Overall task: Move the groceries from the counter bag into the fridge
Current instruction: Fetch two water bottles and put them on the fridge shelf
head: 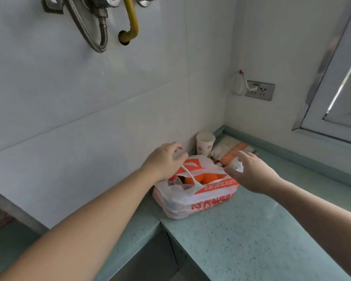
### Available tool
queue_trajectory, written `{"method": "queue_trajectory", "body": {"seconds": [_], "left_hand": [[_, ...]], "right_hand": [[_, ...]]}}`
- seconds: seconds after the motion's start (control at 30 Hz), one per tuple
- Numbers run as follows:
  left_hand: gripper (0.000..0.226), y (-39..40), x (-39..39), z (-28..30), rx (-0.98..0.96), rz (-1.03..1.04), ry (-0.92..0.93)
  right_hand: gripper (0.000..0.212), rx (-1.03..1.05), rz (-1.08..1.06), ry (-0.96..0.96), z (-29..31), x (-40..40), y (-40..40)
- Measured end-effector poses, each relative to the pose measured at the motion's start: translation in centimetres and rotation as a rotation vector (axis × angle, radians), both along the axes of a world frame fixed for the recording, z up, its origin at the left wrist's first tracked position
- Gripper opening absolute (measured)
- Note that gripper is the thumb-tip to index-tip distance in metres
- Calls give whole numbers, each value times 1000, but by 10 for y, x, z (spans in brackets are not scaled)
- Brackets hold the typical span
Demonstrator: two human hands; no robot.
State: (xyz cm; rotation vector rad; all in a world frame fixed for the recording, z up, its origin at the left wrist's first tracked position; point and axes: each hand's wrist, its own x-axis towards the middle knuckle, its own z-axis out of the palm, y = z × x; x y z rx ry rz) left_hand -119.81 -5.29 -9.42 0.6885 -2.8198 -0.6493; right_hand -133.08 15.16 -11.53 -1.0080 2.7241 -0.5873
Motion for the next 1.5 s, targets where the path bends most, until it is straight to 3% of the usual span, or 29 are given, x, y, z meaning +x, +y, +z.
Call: {"method": "queue_trajectory", "body": {"seconds": [0.1, 0.33, 0.43, 0.63, 0.83, 0.9, 1.0, 1.1, 1.23, 1.37, 1.5], "left_hand": [[29, -5, -17, -5, 73, -37, -67], [36, -26, -23, -28, 18, -152, -389], [37, -31, -16, -35, -36, -200, -445], [46, -33, -3, -52, -32, -197, -301], [53, -33, 3, -72, 204, -120, -66], [49, -31, -2, -81, 276, -116, -20], [52, -26, -11, -93, 333, -131, -26], [44, -18, -17, -100, 377, -134, -33], [40, -21, -23, -107, 414, -77, -24], [43, -27, -25, -112, 447, -64, -45], [44, -35, -28, -115, 486, -74, -78]], "right_hand": [[63, 33, 39, -26, -9, -7, -14], [39, 39, 90, -18, -33, -13, -55], [29, 63, 124, -27, -46, -10, -72], [28, 110, 226, -99, -82, 1, -90], [20, 306, 188, -192, -115, -3, -85], [27, 373, 158, -205, -122, -8, -81], [24, 422, 118, -205, -130, -19, -78], [20, 317, 35, -154, -138, -28, -78], [40, 390, 68, -51, -151, -39, -76], [57, 520, 98, -89, -163, -46, -72], [45, 477, 79, -5, -167, -47, -70]]}}
